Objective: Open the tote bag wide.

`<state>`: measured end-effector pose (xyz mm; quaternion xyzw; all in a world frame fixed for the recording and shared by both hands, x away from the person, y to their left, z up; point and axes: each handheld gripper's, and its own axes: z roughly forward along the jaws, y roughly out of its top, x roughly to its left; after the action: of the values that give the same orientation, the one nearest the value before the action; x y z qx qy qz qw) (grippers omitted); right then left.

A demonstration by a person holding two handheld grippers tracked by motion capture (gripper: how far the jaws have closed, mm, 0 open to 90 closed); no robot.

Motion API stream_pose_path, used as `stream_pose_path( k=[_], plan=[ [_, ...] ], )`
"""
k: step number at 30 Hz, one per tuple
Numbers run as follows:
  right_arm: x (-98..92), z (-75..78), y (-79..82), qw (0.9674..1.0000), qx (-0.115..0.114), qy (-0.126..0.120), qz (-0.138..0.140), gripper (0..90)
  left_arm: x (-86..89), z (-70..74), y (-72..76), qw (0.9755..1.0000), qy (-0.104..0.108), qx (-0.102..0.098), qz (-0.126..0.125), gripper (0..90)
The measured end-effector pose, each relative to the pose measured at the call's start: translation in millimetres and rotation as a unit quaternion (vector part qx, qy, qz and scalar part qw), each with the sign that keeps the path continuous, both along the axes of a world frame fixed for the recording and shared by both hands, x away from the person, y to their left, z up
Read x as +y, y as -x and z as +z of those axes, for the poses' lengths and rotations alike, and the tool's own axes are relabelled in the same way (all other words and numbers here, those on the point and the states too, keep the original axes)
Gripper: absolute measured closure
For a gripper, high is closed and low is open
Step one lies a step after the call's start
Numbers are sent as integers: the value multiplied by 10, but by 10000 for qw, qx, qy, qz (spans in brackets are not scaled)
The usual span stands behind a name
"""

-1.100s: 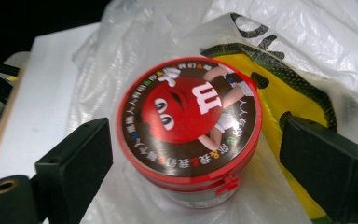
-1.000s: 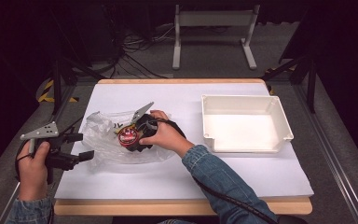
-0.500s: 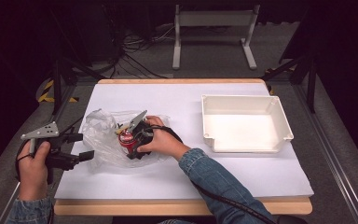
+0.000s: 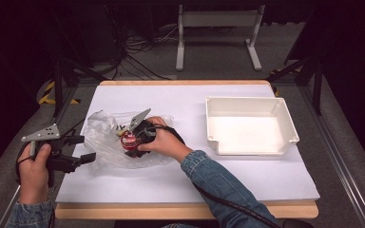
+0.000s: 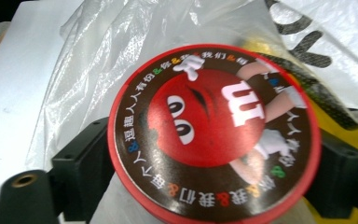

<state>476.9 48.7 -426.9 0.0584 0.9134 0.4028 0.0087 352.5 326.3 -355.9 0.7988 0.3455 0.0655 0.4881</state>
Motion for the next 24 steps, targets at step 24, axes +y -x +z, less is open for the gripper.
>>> stream_pose_path(
  k=[24],
  plan=[
    [-218,407,128,9991,-213,342,-127,245,-80,-11,-105,10000,-3,7,-30,43]
  ],
)
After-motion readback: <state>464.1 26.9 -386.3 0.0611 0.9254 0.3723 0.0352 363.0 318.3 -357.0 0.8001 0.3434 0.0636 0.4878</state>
